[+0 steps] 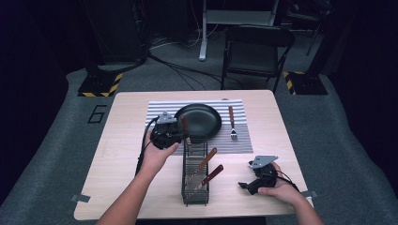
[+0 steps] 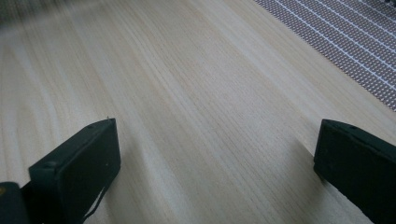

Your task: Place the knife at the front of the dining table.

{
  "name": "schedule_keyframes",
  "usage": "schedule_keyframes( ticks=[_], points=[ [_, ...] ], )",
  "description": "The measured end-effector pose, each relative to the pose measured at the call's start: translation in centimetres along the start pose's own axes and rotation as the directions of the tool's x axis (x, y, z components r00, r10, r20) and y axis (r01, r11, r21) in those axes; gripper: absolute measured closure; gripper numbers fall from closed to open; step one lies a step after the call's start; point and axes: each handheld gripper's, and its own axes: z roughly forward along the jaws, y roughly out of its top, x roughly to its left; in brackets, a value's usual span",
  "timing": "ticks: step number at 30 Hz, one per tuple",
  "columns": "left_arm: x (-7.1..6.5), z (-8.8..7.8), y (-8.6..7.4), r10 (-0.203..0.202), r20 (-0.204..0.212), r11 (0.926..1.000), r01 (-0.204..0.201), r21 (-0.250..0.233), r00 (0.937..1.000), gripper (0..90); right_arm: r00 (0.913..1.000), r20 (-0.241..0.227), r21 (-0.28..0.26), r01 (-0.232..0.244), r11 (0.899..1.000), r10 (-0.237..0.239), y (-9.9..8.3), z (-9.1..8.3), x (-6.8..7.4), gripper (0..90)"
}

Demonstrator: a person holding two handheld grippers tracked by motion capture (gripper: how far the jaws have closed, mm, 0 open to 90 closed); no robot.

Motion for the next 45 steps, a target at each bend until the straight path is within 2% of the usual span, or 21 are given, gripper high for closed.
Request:
schedule_keyframes(
  ticks=[8, 16, 17, 20, 29, 35, 45],
  points=[
    [-0.5, -0.7, 0.9, 0.007, 0.004, 0.9998, -0.007, 0.018, 1.0, 80.3, 1.0, 0.0, 0.0, 0.0, 1.0, 0.0, 0.0, 0.0, 0.0, 0.0],
    [-0.6, -1.9, 2.1, 0.008, -0.001, 0.9999, -0.008, 0.015, 1.0, 80.3, 1.0, 0.0, 0.001, -0.001, 1.0, 0.001, 0.0, 0.0, 0.0, 0.0],
    [-0.7, -1.9, 2.2, -0.002, 0.001, 1.0, 0.002, 0.008, 1.0, 80.3, 1.0, -0.001, 0.001, 0.0, 1.0, 0.0, 0.0, 0.0, 0.0, 0.0],
    [-0.7, -2.4, 2.7, 0.011, -0.001, 0.9999, -0.011, 0.011, 0.9999, 80.3, 1.0, 0.0, 0.0, -0.001, 1.0, 0.001, 0.0, 0.0, 0.0, 0.0],
    [-1.0, -3.8, 4.3, 0.027, 0.001, 0.9996, -0.027, -0.002, 0.9996, 80.3, 1.0, 0.0, 0.0, -0.001, 1.0, 0.001, 0.0, 0.0, 0.0, 0.0],
    [-1.0, -5.0, 5.4, 0.016, 0.011, 0.9996, -0.016, -0.022, 0.9998, 80.3, 1.0, -0.001, 0.001, 0.0, 1.0, 0.0, 0.0, 0.0, 0.0, 0.0],
    [-0.5, -7.3, 6.6, 0.022, -0.017, 0.9986, -0.023, -0.048, 0.9996, 80.3, 1.0, 0.001, 0.0, -0.001, 1.0, 0.001, 0.0, 0.0, 0.0, 0.0]
  ],
)
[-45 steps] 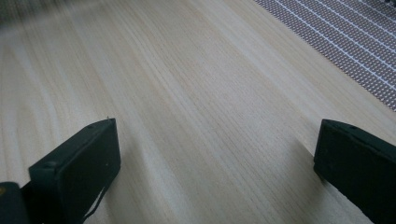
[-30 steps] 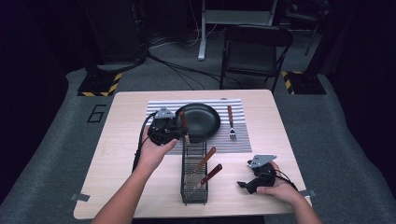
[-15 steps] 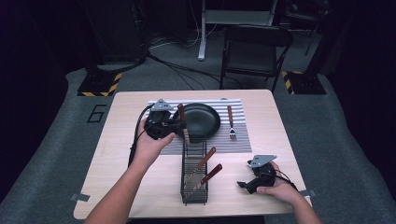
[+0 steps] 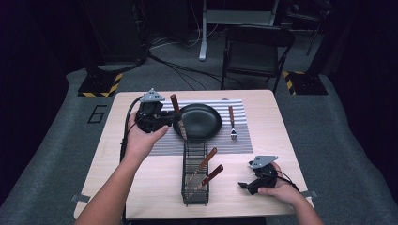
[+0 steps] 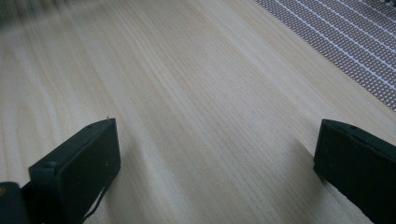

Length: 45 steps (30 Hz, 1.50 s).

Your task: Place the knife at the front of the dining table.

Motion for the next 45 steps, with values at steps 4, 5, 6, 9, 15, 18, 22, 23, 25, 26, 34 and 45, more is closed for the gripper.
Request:
schedule_keyframes(
  ticks=[4, 5, 6, 9, 15, 18, 22, 23, 25, 26, 34, 45],
  points=[
    [0.5, -0.7, 0.1, -0.008, -0.009, 0.9999, 0.008, -0.011, 0.9999, 80.3, 1.0, -0.001, 0.0, 0.001, 1.0, -0.001, 0.0, 0.0, 0.0, 0.0],
    [0.6, -0.8, 0.1, -0.012, -0.01, 0.9999, 0.012, -0.012, 0.9999, 80.3, 1.0, -0.001, 0.0, 0.001, 1.0, -0.001, 0.0, 0.0, 0.0, 0.0],
    [0.8, -0.9, 0.1, -0.015, -0.014, 0.9998, 0.015, -0.015, 0.9998, 80.3, 1.0, 0.0, 0.0, 0.001, 1.0, -0.001, 0.0, 0.0, 0.0, 0.0],
    [1.3, -1.2, 0.0, -0.023, -0.019, 0.9997, 0.023, -0.009, 0.9995, 80.3, 1.0, -0.001, 0.0, 0.001, 1.0, -0.001, 0.0, 0.0, 0.0, 0.0],
    [2.7, -1.1, -0.7, -0.056, -0.039, 0.9984, 0.056, -0.006, 0.9977, 80.3, 1.0, 0.0, 0.0, 0.0, 1.0, 0.0, 0.0, 0.0, 0.0, 0.0],
    [3.3, -0.8, -1.3, -0.064, -0.055, 0.9979, 0.064, -0.001, 0.9964, 80.3, 1.0, 0.0, -0.001, 0.001, 1.0, -0.001, 0.0, 0.0, 0.0, 0.0],
    [4.2, -0.4, -2.1, -0.082, -0.072, 0.9965, 0.083, 0.01, 0.994, 80.3, 1.0, 0.0, -0.001, 0.0, 1.0, 0.0, 0.0, 0.0, 0.0, 0.0],
    [4.3, -0.3, -2.3, -0.089, -0.078, 0.9958, 0.091, 0.012, 0.9929, 80.3, 1.0, -0.001, 0.0, 0.001, 1.0, -0.001, 0.0, 0.0, 0.0, 0.0],
    [4.7, -0.2, -2.6, -0.091, -0.094, 0.9953, 0.094, 0.023, 0.9914, 80.3, 1.0, 0.0, -0.001, 0.0, 1.0, 0.0, 0.0, 0.0, 0.0, 0.0],
    [4.9, -0.1, -2.8, -0.095, -0.105, 0.9949, 0.098, 0.023, 0.9899, 80.3, 1.0, 0.0, 0.0, 0.0, 1.0, 0.0, 0.0, 0.0, 0.0, 0.0],
    [6.3, 0.6, -4.5, -0.131, -0.149, 0.9902, 0.137, 0.028, 0.98, 80.3, 1.0, -0.001, -0.001, 0.001, 1.0, -0.001, 0.0, 0.0, 0.0, 0.0],
    [8.1, 1.0, -6.4, -0.174, -0.182, 0.9834, 0.18, 0.02, 0.9679, 80.3, 1.0, 0.0, 0.0, 0.001, 1.0, -0.001, 0.0, 0.0, 0.0, 0.0]
  ],
)
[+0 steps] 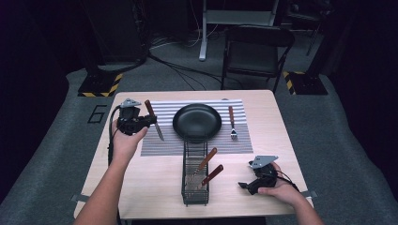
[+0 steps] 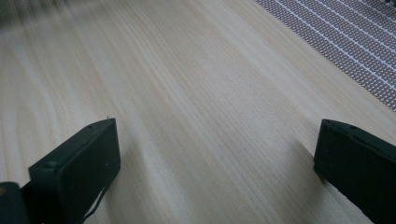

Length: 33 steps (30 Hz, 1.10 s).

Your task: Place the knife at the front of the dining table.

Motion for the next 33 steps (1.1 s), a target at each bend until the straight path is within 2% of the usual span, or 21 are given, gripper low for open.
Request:
schedule_keyframes(
  ticks=[5, 12, 20, 23, 30, 31, 32, 33],
  points=[
    [0.6, 0.4, -0.6, -0.01, -0.014, 0.9999, 0.01, 0.004, 0.9999, 80.3, 1.0, 0.001, 0.0, -0.001, 1.0, 0.001, 0.0, 0.0, 0.0, 0.0],
    [1.9, 1.3, -1.8, -0.048, -0.04, 0.9984, 0.049, 0.029, 0.9981, 80.4, 1.0, 0.0, 0.0, 0.0, 1.0, 0.0, 0.0, 0.0, 0.0, 0.0],
    [2.4, 2.2, -2.6, -0.05, -0.066, 0.9964, 0.054, 0.065, 0.9966, 80.4, 1.0, 0.001, 0.0, -0.001, 1.0, 0.001, 0.0, 0.0, 0.0, 0.0],
    [2.5, 2.5, -2.8, -0.047, -0.078, 0.9967, 0.052, 0.063, 0.9958, 80.4, 1.0, 0.0, 0.0, 0.0, 1.0, 0.0, 0.0, 0.0, 0.0, 0.0],
    [2.9, 3.9, -2.9, -0.06, -0.074, 0.9949, 0.065, 0.077, 0.9955, 80.5, 1.0, 0.0, 0.0, 0.0, 1.0, 0.0, 0.0, 0.0, 0.0, 0.0],
    [2.9, 4.1, -2.9, -0.061, -0.075, 0.9956, 0.066, 0.067, 0.9953, 80.5, 1.0, -0.001, 0.001, 0.0, 1.0, 0.0, 0.0, 0.0, 0.0, 0.0],
    [2.9, 4.1, -2.8, -0.059, -0.075, 0.9948, 0.064, 0.078, 0.9954, 80.5, 1.0, 0.001, 0.0, -0.001, 1.0, 0.001, 0.0, 0.0, 0.0, 0.0],
    [2.9, 4.4, -2.7, -0.06, -0.075, 0.9956, 0.065, 0.068, 0.9954, 80.5, 1.0, -0.001, 0.001, 0.0, 1.0, 0.0, 0.0, 0.0, 0.0, 0.0]
  ],
)
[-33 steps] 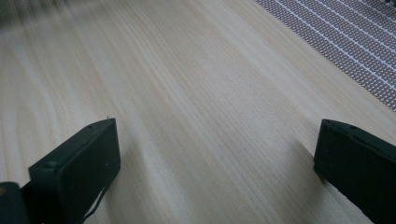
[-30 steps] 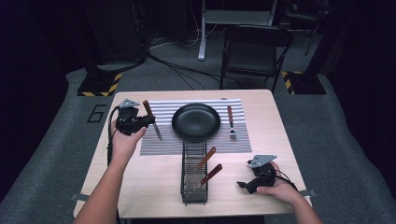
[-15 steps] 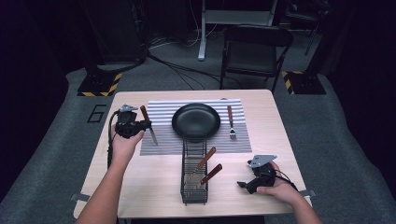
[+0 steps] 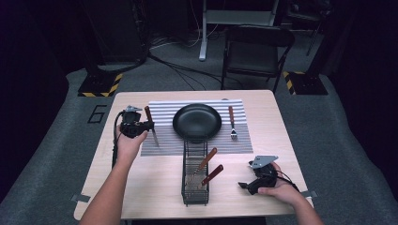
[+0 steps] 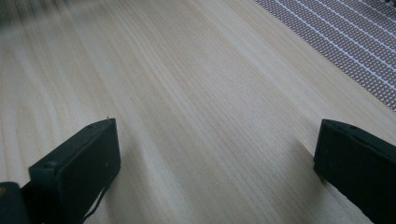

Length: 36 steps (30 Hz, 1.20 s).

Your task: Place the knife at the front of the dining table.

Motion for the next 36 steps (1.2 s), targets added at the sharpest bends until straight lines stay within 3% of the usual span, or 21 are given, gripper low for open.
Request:
schedule_keyframes(
  ticks=[6, 7, 21, 31, 34, 36],
  points=[
    [0.4, 1.0, 0.3, -0.017, 0.006, 0.9998, 0.018, -0.011, 0.9998, 80.5, 1.0, 0.001, -0.001, 0.0, 1.0, 0.0, 0.0, 0.0, 0.0, 0.0],
    [0.6, 1.5, 0.4, -0.04, 0.008, 0.9987, 0.04, -0.031, 0.9992, 80.5, 1.0, 0.001, -0.001, 0.0, 1.0, 0.0, 0.0, 0.0, 0.0, 0.0],
    [1.3, 4.5, 1.3, -0.103, 0.01, 0.9944, 0.103, -0.023, 0.9947, 80.5, 1.0, 0.0, 0.0, 0.0, 1.0, 0.0, 0.0, 0.0, 0.0, 0.0],
    [2.1, 6.5, 1.0, -0.183, 0.002, 0.9821, 0.182, -0.047, 0.9832, 80.6, 1.0, 0.0, 0.0, 0.0, 1.0, 0.0, 0.0, 0.0, 0.0, 0.0],
    [2.5, 6.8, 1.0, -0.206, 0.004, 0.9775, 0.206, -0.046, 0.9786, 80.5, 1.0, 0.001, 0.0, -0.001, 1.0, 0.001, 0.0, 0.0, 0.0, 0.0],
    [2.9, 7.5, 1.0, -0.234, 0.0, 0.9717, 0.234, -0.034, 0.9722, 80.5, 1.0, 0.0, 0.0, 0.0, 1.0, 0.0, 0.0, 0.0, 0.0, 0.0]
  ],
)
